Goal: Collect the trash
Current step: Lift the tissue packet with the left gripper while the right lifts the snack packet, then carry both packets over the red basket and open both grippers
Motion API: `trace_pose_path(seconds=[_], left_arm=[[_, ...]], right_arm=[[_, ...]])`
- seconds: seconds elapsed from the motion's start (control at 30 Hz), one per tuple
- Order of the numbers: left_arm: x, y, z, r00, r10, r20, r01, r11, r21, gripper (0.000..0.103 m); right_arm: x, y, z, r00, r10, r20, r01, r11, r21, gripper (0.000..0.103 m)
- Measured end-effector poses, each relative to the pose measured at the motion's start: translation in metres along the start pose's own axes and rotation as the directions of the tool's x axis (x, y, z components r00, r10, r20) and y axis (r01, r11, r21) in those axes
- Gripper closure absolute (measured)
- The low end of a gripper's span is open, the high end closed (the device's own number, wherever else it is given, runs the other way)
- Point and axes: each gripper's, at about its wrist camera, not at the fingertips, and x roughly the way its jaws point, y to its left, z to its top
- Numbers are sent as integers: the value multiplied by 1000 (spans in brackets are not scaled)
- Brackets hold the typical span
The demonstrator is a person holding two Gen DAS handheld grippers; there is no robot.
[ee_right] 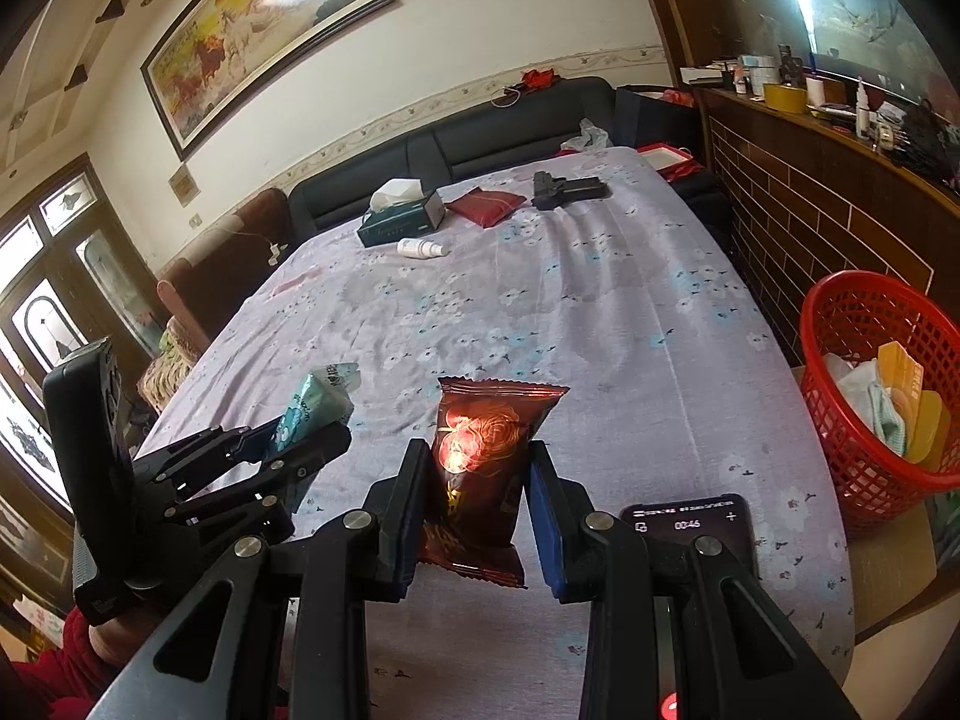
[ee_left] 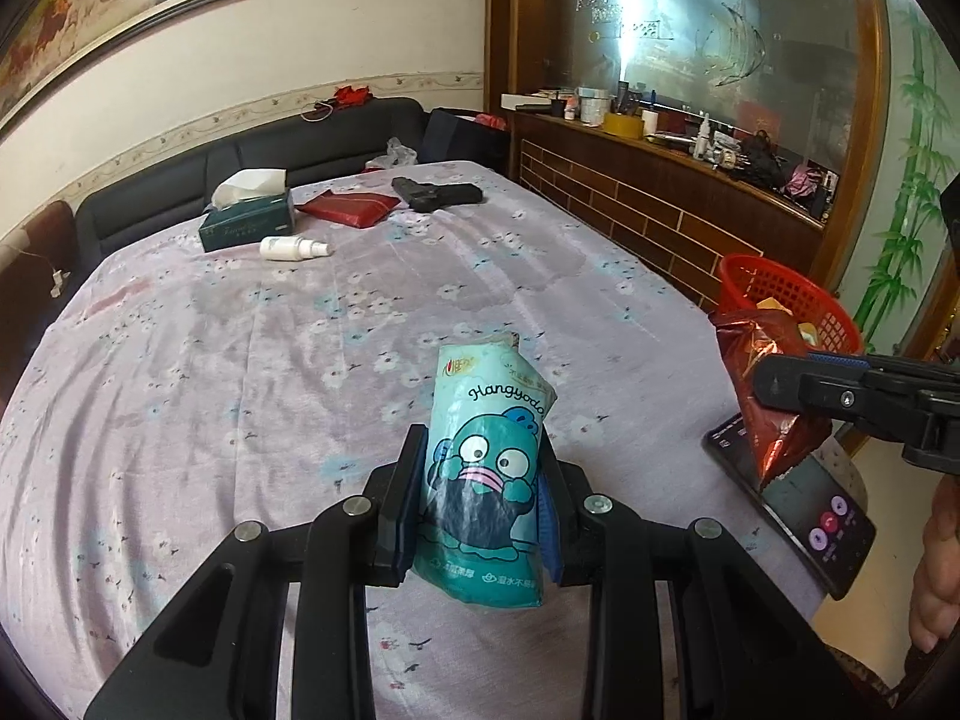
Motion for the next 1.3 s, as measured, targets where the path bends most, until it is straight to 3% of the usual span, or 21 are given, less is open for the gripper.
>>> trace_pose_path(seconds=[0.33,0.63,0.9,1.07,1.3], left_arm=[[4,-40,31,993,-119,-15,119,992,51,73],[24,-109,76,958,-281,-50,285,953,101,72],[48,-172,101,937,-340,-79,349,923,162,72],[66,-201,111,922,-371,-107,385,906,176,72],[86,-223,123,916,-383,-118,398,900,175,72]], right_arm=[[-35,-38,7,996,-32,80,27,998,64,69],[-95,-112,12,966,-173,193,138,973,182,69],[-134,-166,11,932,-269,242,205,944,261,69],[-142,-189,12,924,-295,243,221,931,291,69],[-144,-210,17,919,-313,241,234,922,307,68]])
